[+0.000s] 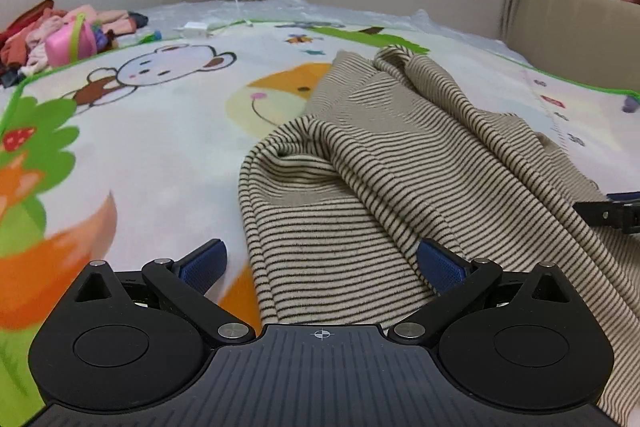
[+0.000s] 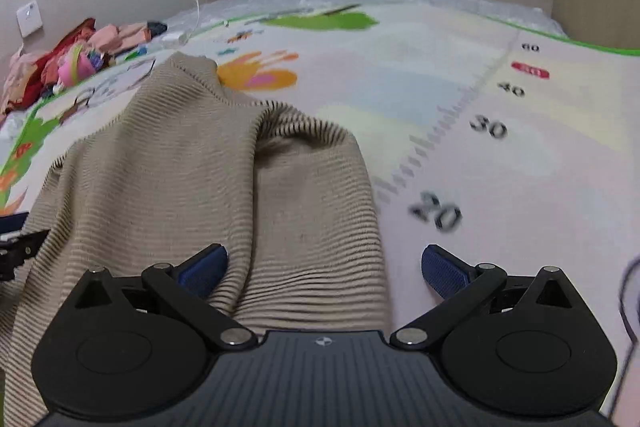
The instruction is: Fold clothes
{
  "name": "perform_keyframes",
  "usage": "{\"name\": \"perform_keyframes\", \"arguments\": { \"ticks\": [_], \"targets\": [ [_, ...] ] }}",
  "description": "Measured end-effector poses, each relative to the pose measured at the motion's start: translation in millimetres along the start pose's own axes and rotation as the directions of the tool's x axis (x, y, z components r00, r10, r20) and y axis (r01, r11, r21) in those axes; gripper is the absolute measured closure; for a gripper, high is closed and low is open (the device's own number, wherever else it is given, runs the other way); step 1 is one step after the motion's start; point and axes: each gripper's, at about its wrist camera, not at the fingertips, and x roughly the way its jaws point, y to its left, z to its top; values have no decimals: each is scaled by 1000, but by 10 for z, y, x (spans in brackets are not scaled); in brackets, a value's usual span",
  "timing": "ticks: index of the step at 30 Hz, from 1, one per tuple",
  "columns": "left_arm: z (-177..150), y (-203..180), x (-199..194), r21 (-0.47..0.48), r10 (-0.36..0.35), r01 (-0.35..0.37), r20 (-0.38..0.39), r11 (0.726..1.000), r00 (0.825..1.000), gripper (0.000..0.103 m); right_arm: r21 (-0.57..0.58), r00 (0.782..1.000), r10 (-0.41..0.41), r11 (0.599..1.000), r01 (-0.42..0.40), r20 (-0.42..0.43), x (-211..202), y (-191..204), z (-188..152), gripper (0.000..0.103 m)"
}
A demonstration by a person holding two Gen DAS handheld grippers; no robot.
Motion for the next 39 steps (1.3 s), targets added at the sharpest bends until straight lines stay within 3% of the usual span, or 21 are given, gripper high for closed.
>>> {"name": "perform_keyframes", "arguments": {
  "ticks": [6, 10, 13, 16, 19, 21, 23, 25, 27, 29, 30, 32, 33, 34, 36, 37, 39],
  "targets": [
    [-140, -5, -181, 36, -32, 34, -51, 999, 998, 0, -22, 998, 35, 999, -36, -50, -276, 10, -236, 0],
    [-264, -44, -385, 75, -115, 122, -87, 990, 990, 0, -13, 995, 70, 997, -71, -73, -534, -11, -465, 0],
    [-227, 12, -582, -1, -254, 255, -87, 967, 963, 0, -5, 993, 94, 995, -95, -72, -697, -25, -631, 0],
    [-88, 64, -674, -134, -353, 346, -27, 929, 935, 0, -22, 993, 104, 994, -105, -54, -748, -25, -708, 0],
    [1, 29, -480, -247, -413, 388, -57, 888, 909, 0, -25, 995, 94, 995, -95, -39, -762, 3, -699, 0],
    [-43, -46, -337, -269, -433, 396, -98, 878, 896, 1, -15, 995, 96, 995, -96, -18, -819, 1, -665, 1],
    [-101, -108, -318, -250, -426, 391, -105, 886, 898, 2, -26, 995, 86, 996, -85, 52, -965, -10, -589, 20],
    [-112, -129, -347, -266, -465, 426, -103, 865, 879, 6, -71, 989, 89, 994, -82, 114, -1068, 47, -488, 34],
    [-83, -146, -304, -309, -517, 465, -113, 830, 848, 18, -114, 982, 113, 989, -95, 154, -1111, 124, -377, 38],
    [-44, -178, -183, -336, -533, 470, -124, 816, 837, 22, -145, 978, 131, 984, -108, 161, -1005, 219, -265, 38],
    [-16, -197, -121, -342, -532, 468, -122, 815, 838, 26, -154, 978, 129, 983, -104, 167, -942, 260, -213, 38],
    [51, -212, 2, -364, -529, 461, -112, 809, 841, 57, -152, 977, 121, 984, -95, 174, -822, 302, -113, 38],
    [122, -162, 58, -408, -538, 459, -99, 789, 837, 78, -149, 977, 119, 984, -94, 174, -765, 309, -68, 38],
    [239, -61, 65, -446, -541, 463, -60, 766, 839, 83, -149, 979, 112, 985, -87, 171, -718, 315, -35, 38],
    [511, 182, 2, -492, -523, 476, 48, 729, 851, 83, -160, 984, 96, 985, -71, 153, -648, 299, -23, 38],
    [643, 317, -85, -489, -481, 469, 112, 735, 870, 83, -166, 985, 90, 984, -65, 145, -620, 297, -32, 38],
    [903, 609, -346, -449, -343, 426, 257, 785, 903, 82, -162, 989, 78, 985, -56, 128, -575, 264, -63, 38]
  ]
}}
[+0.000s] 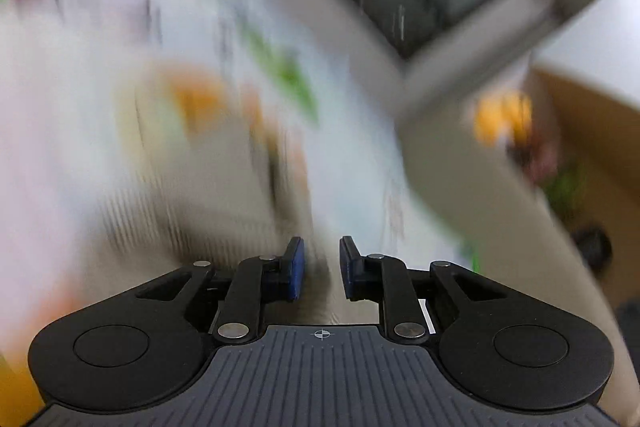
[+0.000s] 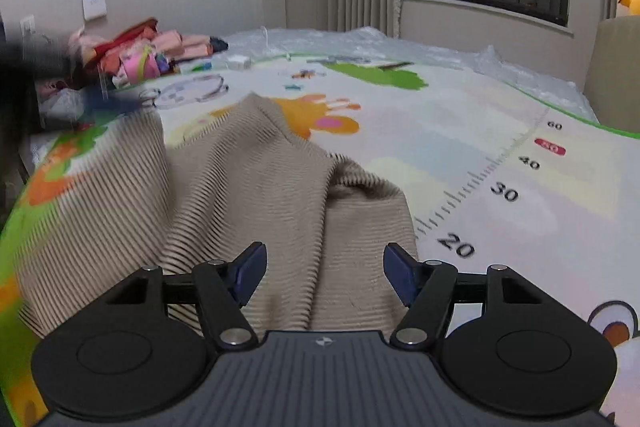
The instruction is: Fold clothes
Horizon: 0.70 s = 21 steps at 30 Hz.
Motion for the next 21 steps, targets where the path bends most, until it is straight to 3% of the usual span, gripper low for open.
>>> {"name": "perform_keyframes", "arguments": {
  "ticks": [2, 3, 4, 5, 8, 10, 12, 15, 18, 20, 21],
  "targets": [
    [306, 42, -253, 51, 81, -90, 164, 995, 983, 80, 6, 1000, -15, 1000, 15, -12, 31, -33, -32, 38],
    [418, 90, -357, 52, 129, -142, 203, 989, 971, 68, 7, 1000, -29, 1000, 29, -10, 43, -42, -36, 38],
    [488, 148, -421, 41, 170, -182, 208, 982, 963, 53, 3, 999, -36, 999, 36, 2, 43, -36, -19, 38],
    [529, 206, -459, 27, 203, -212, 197, 977, 959, 49, -4, 999, -39, 999, 39, 20, 37, -20, 12, 38],
    [395, 279, -379, 11, 181, -182, 55, 983, 982, 34, -32, 997, 40, 999, -38, 61, 29, 127, 163, 36],
    [176, 304, -221, 2, 102, -102, -89, 995, 991, 25, -68, 992, 109, 992, -105, 61, 105, 305, 254, 32],
    [-86, 269, -8, -17, 15, -20, -231, 1000, 973, 24, -105, 990, 137, 986, -132, 42, 190, 446, 287, 32],
    [-479, 257, 361, -34, -54, 45, -371, 998, 927, 20, -113, 993, 115, 987, -111, 30, 248, 483, 281, 32],
    [-729, 164, 694, -24, -65, 60, -451, 998, 890, 24, -85, 999, 22, 996, -19, 33, 235, 348, 232, 32],
    [-785, 89, 833, 2, -61, 71, -465, 998, 883, 54, -50, 999, -34, 998, 35, 25, 209, 188, 190, 32],
    [-763, 47, 856, 16, -54, 70, -459, 997, 887, 75, -31, 999, -49, 998, 50, 14, 205, 111, 164, 32]
  ]
}}
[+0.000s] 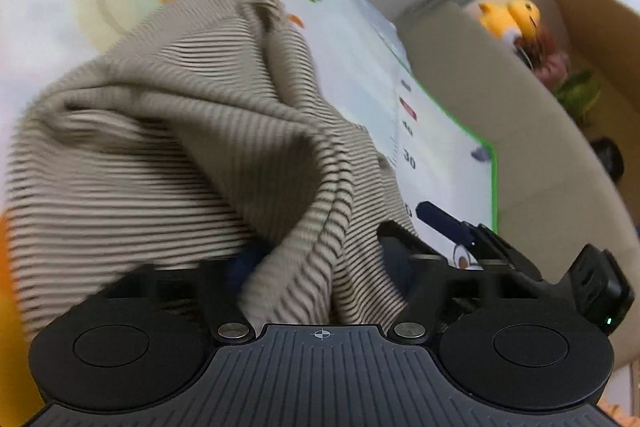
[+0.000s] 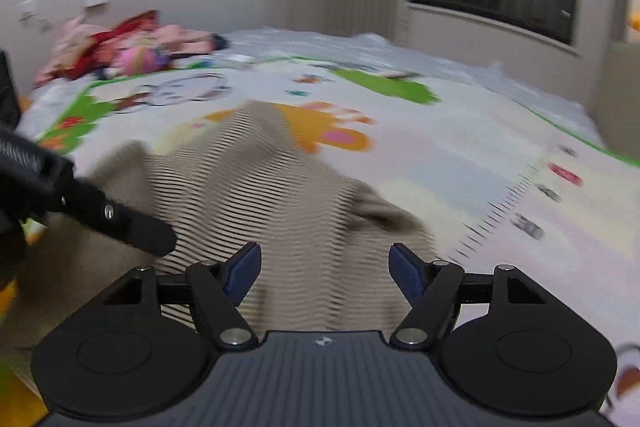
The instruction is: Fold clothes
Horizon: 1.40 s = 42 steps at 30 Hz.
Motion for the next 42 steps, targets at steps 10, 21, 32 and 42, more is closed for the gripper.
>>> {"name": "perform_keyframes", "arguments": {
  "ticks": [10, 21, 32, 42],
  "targets": [
    [809, 677, -1455, -278, 227, -93, 502, 956, 834, 73, -25, 999, -46, 999, 46, 9, 42, -94, -100, 30],
    [381, 935, -1385, -334, 302, -173, 387, 927, 871, 16, -426, 983, 124, 903, -55, 137, 369, 1036, 338, 24],
    [-87, 69, -1038, 92, 148, -195, 368, 977, 918, 7, -649, 996, 70, 755, -88, -53, 857, 1015, 526, 95],
    [-223, 142, -408, 169, 194, -244, 269, 955, 943, 3, -609, 898, -359, 662, 437, 254, 1311, 54, 1280, 103]
  ]
}}
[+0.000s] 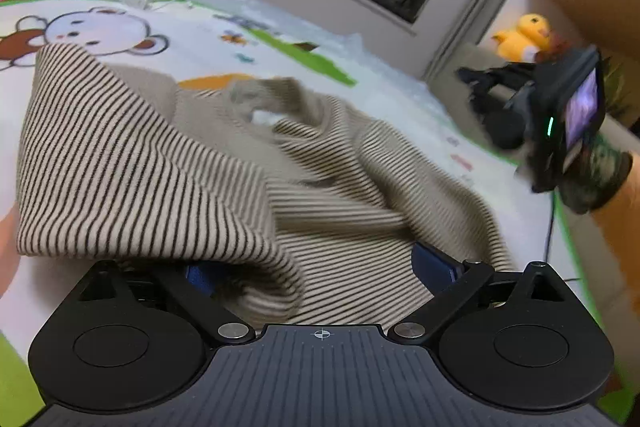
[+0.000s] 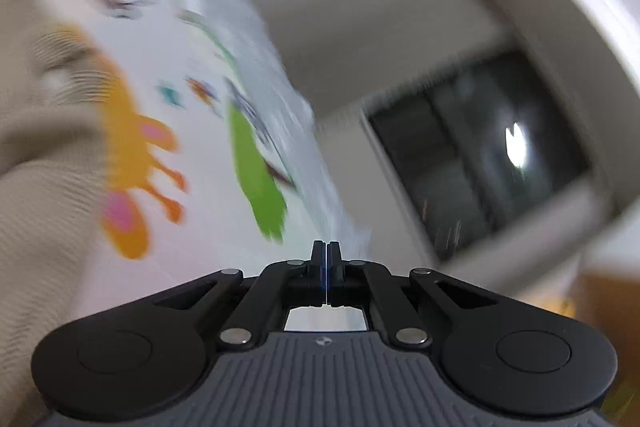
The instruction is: Fold clothes
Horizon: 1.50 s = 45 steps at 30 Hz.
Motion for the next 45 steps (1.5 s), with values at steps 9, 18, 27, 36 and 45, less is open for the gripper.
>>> {"name": "perform_keyframes", "arguments": {
  "ticks": [9, 18, 27, 36, 45],
  "targets": [
    [-127, -1, 53, 73, 64, -64, -7, 995, 998, 0, 662, 799, 593, 559, -500, 102, -409, -87, -422, 29],
    [43, 99, -22, -38, 29, -29, 2, 999, 1000, 0, 253, 888, 458, 856, -450, 30, -866, 96, -410, 91],
    [462, 632, -186, -179, 261, -241, 95, 954, 961, 0, 237, 975, 129, 968, -84, -183, 388, -300, -597, 85],
    [327, 308, -203, -86, 238, -232, 68, 969, 969, 0, 553, 963, 261, 814, -180, -70, -216, -466, -997, 35],
    [264, -111, -60, 5, 201, -201, 72, 979, 977, 0, 739, 886, 461, 612, -282, -43, -810, -402, -1606, 20]
  ]
}}
